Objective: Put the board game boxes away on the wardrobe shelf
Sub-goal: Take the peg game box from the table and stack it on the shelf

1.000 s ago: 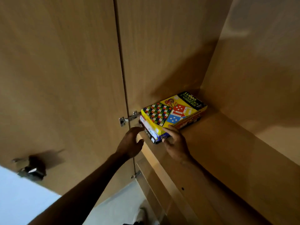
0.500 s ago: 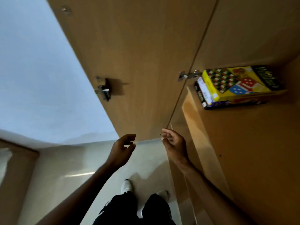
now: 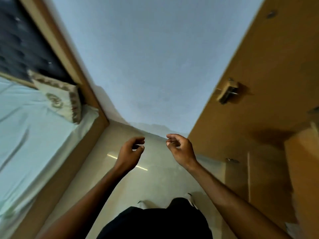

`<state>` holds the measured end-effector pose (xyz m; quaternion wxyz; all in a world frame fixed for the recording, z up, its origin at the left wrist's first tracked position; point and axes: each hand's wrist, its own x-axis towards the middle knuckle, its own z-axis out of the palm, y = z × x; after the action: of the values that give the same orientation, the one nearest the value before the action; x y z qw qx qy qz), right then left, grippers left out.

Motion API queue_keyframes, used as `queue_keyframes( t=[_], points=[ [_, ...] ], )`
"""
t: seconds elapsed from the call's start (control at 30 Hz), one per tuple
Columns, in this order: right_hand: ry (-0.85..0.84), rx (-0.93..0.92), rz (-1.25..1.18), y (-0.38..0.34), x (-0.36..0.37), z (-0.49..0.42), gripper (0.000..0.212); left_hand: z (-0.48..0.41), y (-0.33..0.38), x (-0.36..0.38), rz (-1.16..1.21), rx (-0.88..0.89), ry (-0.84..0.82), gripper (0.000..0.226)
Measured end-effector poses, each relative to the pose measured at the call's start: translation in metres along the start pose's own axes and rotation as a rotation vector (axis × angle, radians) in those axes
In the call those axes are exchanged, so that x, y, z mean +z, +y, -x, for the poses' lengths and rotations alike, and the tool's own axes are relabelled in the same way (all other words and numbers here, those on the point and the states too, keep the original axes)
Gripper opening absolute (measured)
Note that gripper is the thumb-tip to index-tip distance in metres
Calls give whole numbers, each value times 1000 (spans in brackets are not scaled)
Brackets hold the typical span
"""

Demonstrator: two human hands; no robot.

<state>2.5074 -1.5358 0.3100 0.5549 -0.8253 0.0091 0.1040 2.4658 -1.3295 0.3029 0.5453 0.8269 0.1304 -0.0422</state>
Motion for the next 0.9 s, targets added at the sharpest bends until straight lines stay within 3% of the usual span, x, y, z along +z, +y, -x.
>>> queue_keyframes(
  t=[0.3,0.53,0.73,0.9],
  points=[
    [-472,-213,116,-111,220,-30,21,59,-90,-201,132,-148,558,29],
    [-830,-298,140,-164,396,-13,22,122,-159,-303,311,-343,899,27],
    [-1206,-382,254,-209,565,43,26,205,-223,-391,381,-518,1217,30],
    [-1481,-573,362,-231,681,134,22,294,-263,-425,492,-641,1504,30]
  ],
)
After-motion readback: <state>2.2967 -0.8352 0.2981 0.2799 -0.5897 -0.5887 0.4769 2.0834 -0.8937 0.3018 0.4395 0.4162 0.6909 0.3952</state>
